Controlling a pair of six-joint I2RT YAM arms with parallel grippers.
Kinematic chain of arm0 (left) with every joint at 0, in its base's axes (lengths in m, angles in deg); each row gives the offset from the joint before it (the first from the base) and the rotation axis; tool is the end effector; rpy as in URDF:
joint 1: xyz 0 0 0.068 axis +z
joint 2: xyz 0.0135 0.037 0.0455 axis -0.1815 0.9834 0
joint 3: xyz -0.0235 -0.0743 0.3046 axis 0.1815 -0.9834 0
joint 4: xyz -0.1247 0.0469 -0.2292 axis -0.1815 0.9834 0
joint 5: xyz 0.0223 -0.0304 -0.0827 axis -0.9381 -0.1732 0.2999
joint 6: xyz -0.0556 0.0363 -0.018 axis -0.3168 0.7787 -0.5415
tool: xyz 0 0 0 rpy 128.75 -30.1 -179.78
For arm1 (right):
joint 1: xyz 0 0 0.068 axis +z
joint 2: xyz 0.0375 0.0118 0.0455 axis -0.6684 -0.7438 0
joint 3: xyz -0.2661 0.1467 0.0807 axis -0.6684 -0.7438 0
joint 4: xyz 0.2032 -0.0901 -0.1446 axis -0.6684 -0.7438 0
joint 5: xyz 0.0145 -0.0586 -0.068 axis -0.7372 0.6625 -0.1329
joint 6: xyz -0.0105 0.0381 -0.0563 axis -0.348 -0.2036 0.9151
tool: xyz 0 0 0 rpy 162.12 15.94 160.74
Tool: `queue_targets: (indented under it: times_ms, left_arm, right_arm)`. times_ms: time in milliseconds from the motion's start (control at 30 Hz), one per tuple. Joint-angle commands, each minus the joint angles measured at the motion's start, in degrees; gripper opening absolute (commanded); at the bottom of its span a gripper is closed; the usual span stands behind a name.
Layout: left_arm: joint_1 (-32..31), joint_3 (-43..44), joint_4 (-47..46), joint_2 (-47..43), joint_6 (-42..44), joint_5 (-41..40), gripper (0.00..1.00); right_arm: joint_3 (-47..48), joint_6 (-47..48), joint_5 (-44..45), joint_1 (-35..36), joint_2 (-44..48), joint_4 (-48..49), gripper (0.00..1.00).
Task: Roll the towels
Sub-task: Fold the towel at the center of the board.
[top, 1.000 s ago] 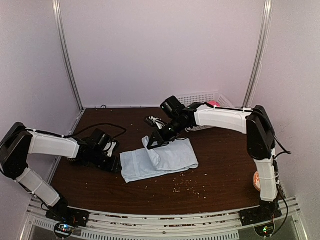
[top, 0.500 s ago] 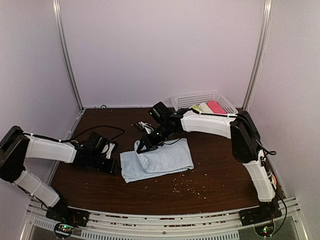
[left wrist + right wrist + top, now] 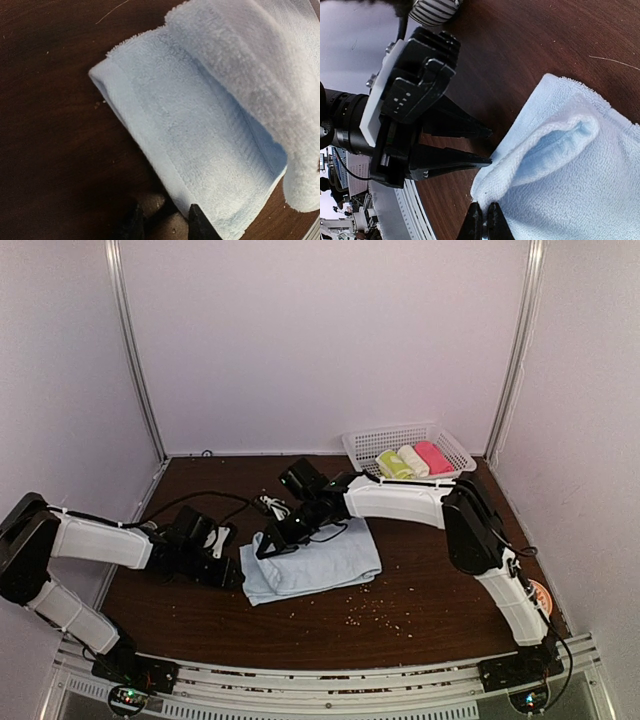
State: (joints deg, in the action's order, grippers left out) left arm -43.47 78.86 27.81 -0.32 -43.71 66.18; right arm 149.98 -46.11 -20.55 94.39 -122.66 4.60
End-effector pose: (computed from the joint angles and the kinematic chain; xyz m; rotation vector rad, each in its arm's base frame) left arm 0.2099 -0.1489 0.1560 0.1926 2.6494 -0.6267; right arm 0.3202 0.4789 0.1993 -1.0627 2.4918 1.4281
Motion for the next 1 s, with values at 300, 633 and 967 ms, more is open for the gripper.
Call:
queue_targets:
  times_ms: [300, 633, 967]
  left_arm:
    - [-0.2, -0.9, -1.7, 0.8, 0.2, 1.3, 0.30]
    - [-0.3, -0.7, -2.1, 1.5, 0.3, 1.9, 0.30]
    - [-0.3, -0.8, -2.1, 1.3, 0.2, 2.1, 0.30]
  right_arm:
    - [4.6, -2.1, 1.4, 0.6, -5.7, 4.5, 0.00]
    - [6.4, -2.9, 3.1, 1.0, -6.3, 6.8, 0.00]
    - [7.0, -4.0, 4.0, 1.3, -7.9, 9.3, 0.00]
